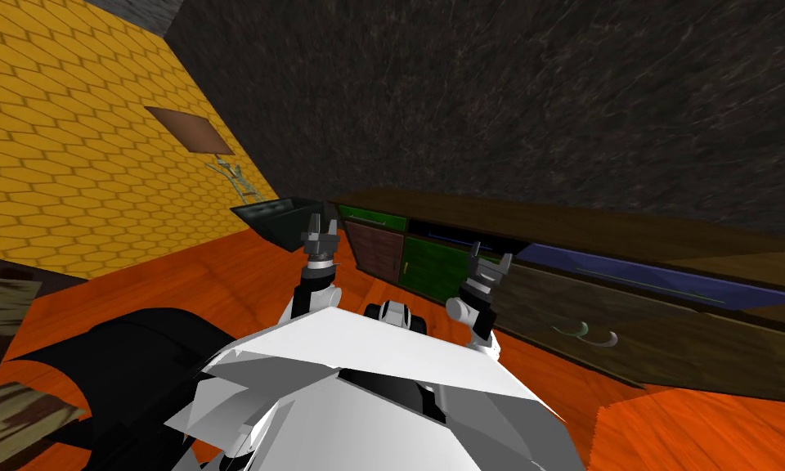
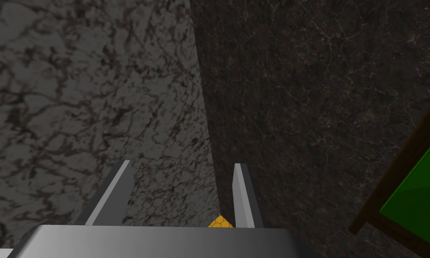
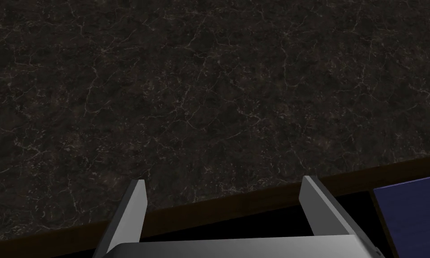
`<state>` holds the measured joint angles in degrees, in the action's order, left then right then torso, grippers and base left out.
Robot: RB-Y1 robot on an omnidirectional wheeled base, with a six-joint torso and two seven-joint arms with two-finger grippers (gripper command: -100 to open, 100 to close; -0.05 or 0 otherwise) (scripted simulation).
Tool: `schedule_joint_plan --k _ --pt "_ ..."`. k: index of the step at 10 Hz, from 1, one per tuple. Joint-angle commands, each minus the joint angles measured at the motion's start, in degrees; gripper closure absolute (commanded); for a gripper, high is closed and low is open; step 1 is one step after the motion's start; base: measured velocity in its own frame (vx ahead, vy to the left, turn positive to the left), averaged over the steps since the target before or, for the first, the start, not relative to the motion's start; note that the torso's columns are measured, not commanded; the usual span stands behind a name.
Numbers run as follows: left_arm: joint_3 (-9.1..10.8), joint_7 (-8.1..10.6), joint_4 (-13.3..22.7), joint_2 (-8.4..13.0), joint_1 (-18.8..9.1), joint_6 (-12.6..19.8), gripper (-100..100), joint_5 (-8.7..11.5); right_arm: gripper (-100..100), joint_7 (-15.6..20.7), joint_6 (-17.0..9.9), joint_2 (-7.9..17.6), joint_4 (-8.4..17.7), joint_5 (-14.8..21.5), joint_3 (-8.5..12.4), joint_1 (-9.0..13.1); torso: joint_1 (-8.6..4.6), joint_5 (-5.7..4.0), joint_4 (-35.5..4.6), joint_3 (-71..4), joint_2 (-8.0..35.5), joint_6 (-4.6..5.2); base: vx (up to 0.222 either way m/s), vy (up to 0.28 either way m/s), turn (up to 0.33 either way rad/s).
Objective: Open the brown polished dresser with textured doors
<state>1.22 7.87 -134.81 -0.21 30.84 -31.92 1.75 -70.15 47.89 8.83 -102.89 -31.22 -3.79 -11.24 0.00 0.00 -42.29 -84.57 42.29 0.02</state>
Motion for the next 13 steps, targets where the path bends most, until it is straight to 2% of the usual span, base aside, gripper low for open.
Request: schedule_joint_plan --k 1,2,3,5,6,7,8,9,10,12,13 --pt "0.00 0.00 0.0 0.0 0.0 0.0 0 0.0 -100 -4.0 0.7 0.0 2.5 -1.7 0.1 1.5 0.04 0.01 0.0 0.0 -0.1 0.00 -0.024 -0.018 0.213" --pt "0.00 0.00 0.0 0.0 0.0 0.0 0 0.0 -100 -5.5 0.7 0.0 2.5 -1.7 0.1 1.5 0.03 0.01 0.0 0.0 0.0 -0.07 -0.028 -0.022 0.136" --pt "0.00 0.00 0.0 0.0 0.0 0.0 0 0.0 -100 -7.1 1.2 0.0 4.6 -3.1 0.1 2.6 0.00 0.00 0.0 0.0 0.0 0.00 -0.044 -0.024 0.252" --pt "0.00 0.00 0.0 0.0 0.0 0.0 0 0.0 -100 -9.1 1.2 0.0 4.6 -3.1 0.1 2.6 -0.01 0.00 0.0 0.0 0.0 0.01 -0.027 -0.017 0.041" --pt "0.00 0.00 0.0 0.0 0.0 0.0 0 0.0 -100 -11.4 1.7 0.0 6.6 -4.6 0.1 3.7 0.02 0.01 0.0 0.0 0.0 0.00 -0.031 -0.014 0.226" --pt "0.00 0.00 0.0 0.0 0.0 0.0 0 0.0 -100 -12.7 1.7 0.0 6.6 -4.6 0.1 3.7 0.03 0.00 0.0 0.0 0.0 -0.07 -0.032 -0.019 0.135" --pt "0.00 0.00 0.0 0.0 0.0 0.0 0 0.0 -100 -14.3 2.2 0.0 8.7 -6.0 0.1 4.8 -0.01 0.00 0.0 0.0 0.0 0.00 -0.041 -0.027 0.206" --pt "0.00 0.00 0.0 0.0 0.0 0.0 0 0.0 -100 -15.9 2.2 0.0 8.7 -6.0 0.1 4.8 -0.03 -0.01 0.0 0.0 0.0 -0.04 -0.034 -0.025 0.111" --pt "0.00 0.00 0.0 0.0 0.0 0.0 0 0.0 -100 -17.4 2.7 -0.1 10.7 -7.3 0.1 5.9 -0.02 -0.01 0.0 0.0 0.0 0.01 -0.040 -0.021 0.161" --pt "0.00 0.00 0.0 0.0 0.0 0.0 0 0.0 -100 -19.5 2.7 -0.1 10.7 -7.3 0.1 5.9 0.02 0.01 0.0 0.0 0.0 -0.01 -0.025 -0.012 0.075" --pt "0.00 0.00 0.0 0.0 0.0 0.0 0 0.0 -100 -21.9 3.1 -0.1 12.7 -8.6 0.1 6.9 0.04 0.01 0.0 0.0 -0.1 0.00 -0.026 -0.007 0.172"
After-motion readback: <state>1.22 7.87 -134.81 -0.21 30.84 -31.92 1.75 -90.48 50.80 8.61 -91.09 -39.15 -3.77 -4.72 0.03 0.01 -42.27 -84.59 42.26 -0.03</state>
